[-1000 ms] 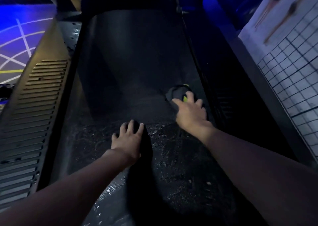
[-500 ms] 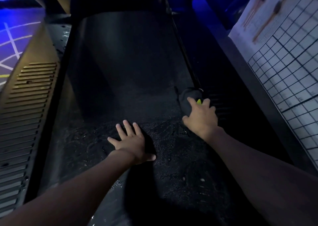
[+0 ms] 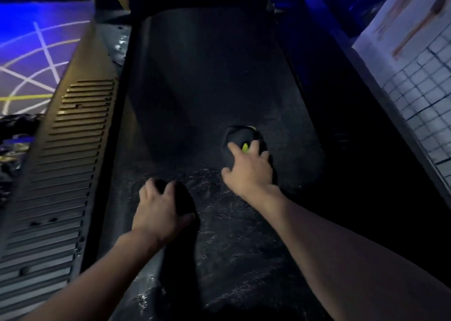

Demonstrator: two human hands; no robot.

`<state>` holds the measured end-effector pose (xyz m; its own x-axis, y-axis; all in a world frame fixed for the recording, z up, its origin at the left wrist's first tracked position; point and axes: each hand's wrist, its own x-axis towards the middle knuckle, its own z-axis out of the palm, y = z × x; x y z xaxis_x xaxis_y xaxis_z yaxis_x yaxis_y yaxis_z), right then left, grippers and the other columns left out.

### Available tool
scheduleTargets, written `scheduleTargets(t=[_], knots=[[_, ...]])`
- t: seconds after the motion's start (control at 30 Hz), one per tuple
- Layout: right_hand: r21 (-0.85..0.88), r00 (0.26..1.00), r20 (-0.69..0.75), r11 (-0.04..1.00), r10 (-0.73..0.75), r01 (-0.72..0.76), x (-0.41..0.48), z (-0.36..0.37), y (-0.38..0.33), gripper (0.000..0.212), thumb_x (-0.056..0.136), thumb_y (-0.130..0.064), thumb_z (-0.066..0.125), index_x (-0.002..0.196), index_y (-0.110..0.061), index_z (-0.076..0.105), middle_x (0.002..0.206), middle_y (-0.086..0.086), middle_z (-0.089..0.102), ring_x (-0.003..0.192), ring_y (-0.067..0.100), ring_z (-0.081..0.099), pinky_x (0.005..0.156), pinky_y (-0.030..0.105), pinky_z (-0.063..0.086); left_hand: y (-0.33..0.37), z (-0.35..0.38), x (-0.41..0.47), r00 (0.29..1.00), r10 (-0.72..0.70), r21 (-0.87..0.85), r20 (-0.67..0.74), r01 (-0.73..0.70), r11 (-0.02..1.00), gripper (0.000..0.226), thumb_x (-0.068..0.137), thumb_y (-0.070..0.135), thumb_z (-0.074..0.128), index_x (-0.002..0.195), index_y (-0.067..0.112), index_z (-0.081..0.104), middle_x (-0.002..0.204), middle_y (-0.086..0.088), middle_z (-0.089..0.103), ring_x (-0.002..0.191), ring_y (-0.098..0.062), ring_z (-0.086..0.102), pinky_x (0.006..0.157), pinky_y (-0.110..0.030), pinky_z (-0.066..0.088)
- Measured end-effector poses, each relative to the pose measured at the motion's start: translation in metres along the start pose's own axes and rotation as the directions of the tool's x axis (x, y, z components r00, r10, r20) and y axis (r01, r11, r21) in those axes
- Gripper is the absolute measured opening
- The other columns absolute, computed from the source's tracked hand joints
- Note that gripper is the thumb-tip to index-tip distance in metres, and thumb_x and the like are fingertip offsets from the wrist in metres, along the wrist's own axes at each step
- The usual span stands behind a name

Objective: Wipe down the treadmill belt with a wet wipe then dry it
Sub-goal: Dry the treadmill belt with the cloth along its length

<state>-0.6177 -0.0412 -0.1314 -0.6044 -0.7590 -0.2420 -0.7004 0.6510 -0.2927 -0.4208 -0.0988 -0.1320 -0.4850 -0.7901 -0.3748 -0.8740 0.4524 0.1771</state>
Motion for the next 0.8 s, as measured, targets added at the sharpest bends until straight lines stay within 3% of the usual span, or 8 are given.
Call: scheduleTargets(t=[0.1, 0.2, 0.33, 0.43, 0.5, 0.57, 0.63, 0.8], knots=[[0.009, 0.999, 0.036, 0.999, -0.032, 0.032, 0.003, 0.013, -0.041, 0.064, 0.092, -0.047, 0.058, 0.149, -0.037, 0.030, 0.150, 0.013, 0.019, 0.128, 0.044, 0.033, 0.080, 0.041, 0.046, -0.039, -0.002, -0.009, 0.999, -0.043, -0.016, -0.030, 0.043, 0.999, 0.103, 0.060, 0.062, 0.079, 0.139, 0.011, 0.038, 0.145, -0.016, 0.024, 0.133, -0.034, 0.024, 0.116, -0.037, 0.024], [0.007, 0.996, 0.052, 0.998, -0.067, 0.067, 0.004, 0.025, -0.075, 0.064, 0.091, -0.046, 0.058, 0.149, -0.037, 0.030, 0.148, 0.013, 0.020, 0.126, 0.042, 0.034, 0.072, 0.038, 0.041, -0.068, -0.004, -0.012, 1.000, 0.017, -0.083, 0.019, -0.015, 0.996, 0.109, 0.057, 0.052, 0.086, 0.141, 0.006, 0.035, 0.150, -0.014, 0.023, 0.138, -0.031, 0.022, 0.117, -0.033, 0.019], [0.028, 0.984, 0.054, 0.985, -0.171, 0.170, -0.003, 0.043, -0.127, 0.062, 0.088, -0.045, 0.061, 0.144, -0.034, 0.035, 0.144, 0.014, 0.024, 0.120, 0.041, 0.036, 0.071, 0.038, 0.040, -0.071, 0.011, -0.023, 0.999, 0.048, -0.128, 0.007, -0.047, 0.991, 0.108, 0.072, 0.035, 0.082, 0.152, 0.000, 0.019, 0.160, -0.016, 0.008, 0.149, -0.027, 0.007, 0.122, -0.029, 0.011], [0.045, 0.964, 0.079, 0.967, -0.255, 0.252, -0.011, 0.061, -0.179, 0.065, 0.085, -0.043, 0.063, 0.142, -0.030, 0.036, 0.142, 0.019, 0.026, 0.116, 0.041, 0.037, 0.075, 0.039, 0.045, -0.062, 0.013, -0.033, 0.993, 0.011, -0.102, -0.120, -0.023, 0.995, 0.080, 0.078, 0.032, 0.070, 0.145, 0.006, 0.036, 0.143, -0.022, 0.034, 0.129, -0.038, 0.034, 0.110, -0.036, 0.031], [0.081, 0.953, 0.117, 0.959, -0.280, 0.272, -0.018, 0.069, -0.210, 0.067, 0.084, -0.041, 0.065, 0.143, -0.028, 0.036, 0.144, 0.020, 0.023, 0.118, 0.041, 0.035, 0.082, 0.042, 0.047, -0.059, 0.010, -0.036, 0.979, 0.011, -0.212, -0.206, -0.056, 0.976, 0.059, 0.080, 0.026, 0.052, 0.136, 0.008, 0.047, 0.131, -0.029, 0.050, 0.118, -0.045, 0.048, 0.100, -0.042, 0.038], [0.099, 0.942, 0.148, 0.952, -0.301, 0.289, -0.020, 0.074, -0.225, 0.067, 0.084, -0.038, 0.066, 0.143, -0.027, 0.035, 0.146, 0.019, 0.020, 0.120, 0.041, 0.033, 0.088, 0.045, 0.046, -0.059, 0.004, -0.037, 0.974, -0.055, -0.359, -0.221, -0.029, 0.933, 0.060, 0.085, 0.024, 0.044, 0.141, 0.003, 0.043, 0.141, -0.027, 0.046, 0.133, -0.043, 0.040, 0.108, -0.046, 0.035], [0.108, 0.931, 0.159, 0.943, -0.328, 0.313, -0.018, 0.076, -0.224, 0.065, 0.086, -0.033, 0.064, 0.144, -0.030, 0.034, 0.147, 0.017, 0.020, 0.121, 0.039, 0.032, 0.089, 0.045, 0.045, -0.057, 0.002, -0.036, 0.983, -0.053, -0.314, -0.178, -0.006, 0.950, 0.059, 0.093, 0.024, 0.051, 0.148, 0.009, 0.034, 0.151, -0.016, 0.037, 0.142, -0.031, 0.028, 0.109, -0.040, 0.034], [0.154, 0.911, 0.166, 0.922, -0.378, 0.354, -0.013, 0.070, -0.207, 0.053, 0.094, -0.022, 0.057, 0.142, -0.035, 0.039, 0.147, 0.012, 0.024, 0.121, 0.037, 0.033, 0.086, 0.045, 0.044, -0.064, 0.008, -0.033, 0.986, 0.008, -0.148, -0.164, -0.033, 0.988, 0.056, 0.077, 0.025, 0.065, 0.132, 0.021, 0.054, 0.134, -0.003, 0.051, 0.119, -0.025, 0.045, 0.088, -0.045, 0.050]])
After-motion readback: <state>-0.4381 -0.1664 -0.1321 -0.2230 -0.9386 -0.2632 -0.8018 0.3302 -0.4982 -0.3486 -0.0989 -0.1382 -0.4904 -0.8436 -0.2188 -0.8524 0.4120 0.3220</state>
